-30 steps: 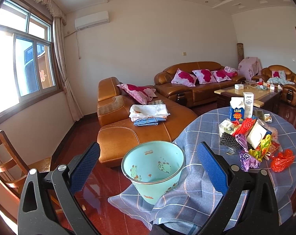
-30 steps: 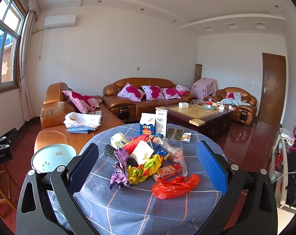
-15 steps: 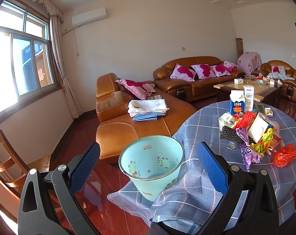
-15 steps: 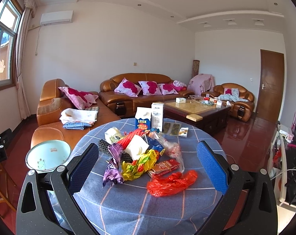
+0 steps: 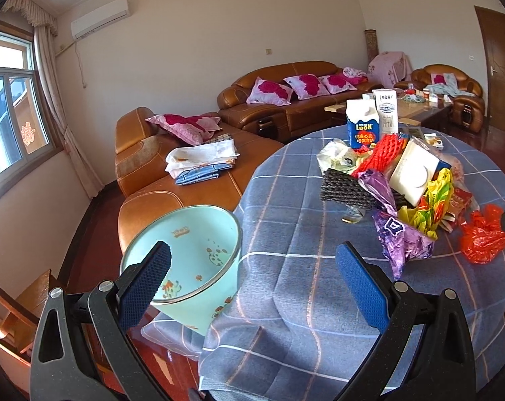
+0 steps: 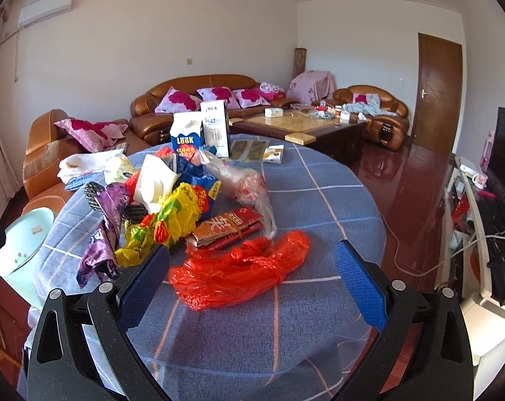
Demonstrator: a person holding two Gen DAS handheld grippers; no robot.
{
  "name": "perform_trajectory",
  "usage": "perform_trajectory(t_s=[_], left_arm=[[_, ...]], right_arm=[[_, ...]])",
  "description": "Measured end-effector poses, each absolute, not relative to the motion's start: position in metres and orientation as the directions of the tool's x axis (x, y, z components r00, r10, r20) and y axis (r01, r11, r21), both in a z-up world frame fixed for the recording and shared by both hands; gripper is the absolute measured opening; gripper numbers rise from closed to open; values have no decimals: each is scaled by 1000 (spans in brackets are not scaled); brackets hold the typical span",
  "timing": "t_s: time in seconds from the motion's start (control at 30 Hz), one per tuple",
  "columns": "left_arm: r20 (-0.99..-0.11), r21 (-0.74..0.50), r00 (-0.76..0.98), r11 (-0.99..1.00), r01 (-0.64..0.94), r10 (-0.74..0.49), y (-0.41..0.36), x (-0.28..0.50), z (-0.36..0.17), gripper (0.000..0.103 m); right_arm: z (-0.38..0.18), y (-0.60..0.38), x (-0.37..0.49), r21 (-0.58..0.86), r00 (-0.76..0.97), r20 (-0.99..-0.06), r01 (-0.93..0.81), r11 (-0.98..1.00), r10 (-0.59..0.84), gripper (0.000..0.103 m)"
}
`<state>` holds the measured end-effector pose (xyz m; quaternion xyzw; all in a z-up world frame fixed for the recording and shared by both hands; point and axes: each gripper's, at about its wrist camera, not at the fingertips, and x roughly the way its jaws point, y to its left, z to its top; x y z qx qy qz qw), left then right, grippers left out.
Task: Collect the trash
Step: 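Grasp the purple wrapper with the left gripper while the right gripper grasps the red plastic bag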
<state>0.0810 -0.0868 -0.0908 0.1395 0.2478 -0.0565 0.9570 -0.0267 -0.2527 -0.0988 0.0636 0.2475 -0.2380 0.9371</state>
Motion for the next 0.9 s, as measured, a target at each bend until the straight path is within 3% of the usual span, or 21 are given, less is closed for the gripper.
perform_trajectory(t_s=[0.13, 0.23, 0.4, 0.47, 0.73, 0.9], left_arm=[[-492, 244, 867, 944, 222, -77, -111, 89, -96, 97], [-501, 259, 861, 933, 250, -92, -128, 96, -100, 97], [-527, 261, 841, 918, 299, -124, -156, 107, -109, 97], [-539, 265, 831, 910, 320, -135, -166, 111, -114, 97], [-599, 274, 782, 875, 400, -170, -197, 118, -142, 95], [-643, 209, 723, 850, 483, -253, -201, 116, -151, 53]], right_arm=[[-117, -262, -12, 27, 753, -542, 460, 888, -374, 84], [-130, -268, 0, 60, 745, -586, 432, 900, -318, 67], [-142, -275, 9, 86, 741, -623, 384, 919, -251, 20], [-142, -280, 6, 97, 748, -618, 376, 921, -241, 7], [-135, -297, 5, 115, 781, -578, 363, 925, -235, 4], [-139, -300, 7, 126, 788, -573, 356, 926, -225, 4]])
